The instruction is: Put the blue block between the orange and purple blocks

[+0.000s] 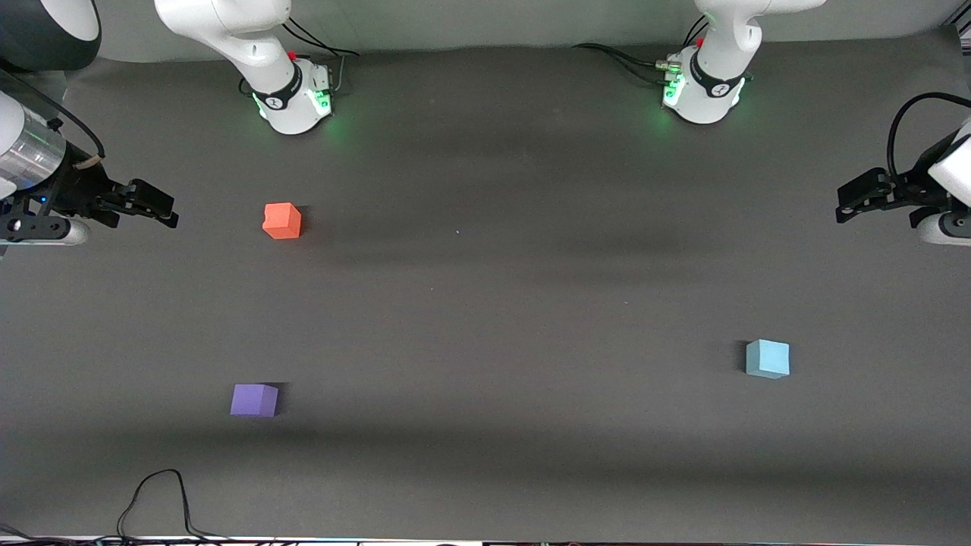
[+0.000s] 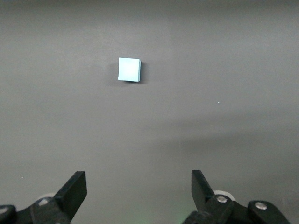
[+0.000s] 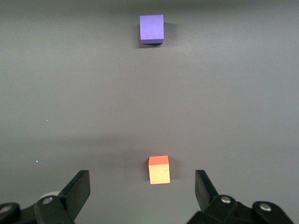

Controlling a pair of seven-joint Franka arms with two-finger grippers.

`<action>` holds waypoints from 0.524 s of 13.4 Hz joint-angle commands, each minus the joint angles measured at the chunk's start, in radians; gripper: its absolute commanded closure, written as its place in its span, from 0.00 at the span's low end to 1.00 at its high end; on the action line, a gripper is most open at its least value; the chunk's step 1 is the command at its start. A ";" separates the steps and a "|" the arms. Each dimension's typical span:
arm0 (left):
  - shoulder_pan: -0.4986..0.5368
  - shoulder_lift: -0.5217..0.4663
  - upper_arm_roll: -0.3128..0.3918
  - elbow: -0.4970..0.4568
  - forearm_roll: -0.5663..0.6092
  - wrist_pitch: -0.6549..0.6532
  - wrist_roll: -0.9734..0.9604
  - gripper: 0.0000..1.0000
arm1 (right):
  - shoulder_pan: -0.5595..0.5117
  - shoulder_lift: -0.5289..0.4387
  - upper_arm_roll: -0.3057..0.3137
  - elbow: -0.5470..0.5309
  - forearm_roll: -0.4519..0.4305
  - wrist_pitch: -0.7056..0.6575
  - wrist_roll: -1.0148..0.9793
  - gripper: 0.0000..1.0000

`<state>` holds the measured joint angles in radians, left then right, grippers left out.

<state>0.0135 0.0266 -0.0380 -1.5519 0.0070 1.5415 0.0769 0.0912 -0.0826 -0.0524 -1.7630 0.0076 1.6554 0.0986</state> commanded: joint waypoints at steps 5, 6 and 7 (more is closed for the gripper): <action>-0.007 -0.013 0.010 -0.016 -0.008 -0.014 0.007 0.00 | 0.004 -0.005 -0.001 -0.007 -0.012 0.029 0.021 0.01; -0.007 -0.014 0.010 -0.019 -0.008 -0.014 0.009 0.00 | 0.004 -0.005 -0.001 -0.007 -0.012 0.029 0.021 0.01; -0.007 -0.013 0.010 -0.022 -0.008 -0.012 0.018 0.00 | 0.005 -0.003 -0.001 -0.007 -0.012 0.030 0.021 0.01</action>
<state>0.0135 0.0269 -0.0364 -1.5589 0.0069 1.5397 0.0795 0.0911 -0.0818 -0.0525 -1.7641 0.0076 1.6704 0.0993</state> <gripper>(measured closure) 0.000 0.004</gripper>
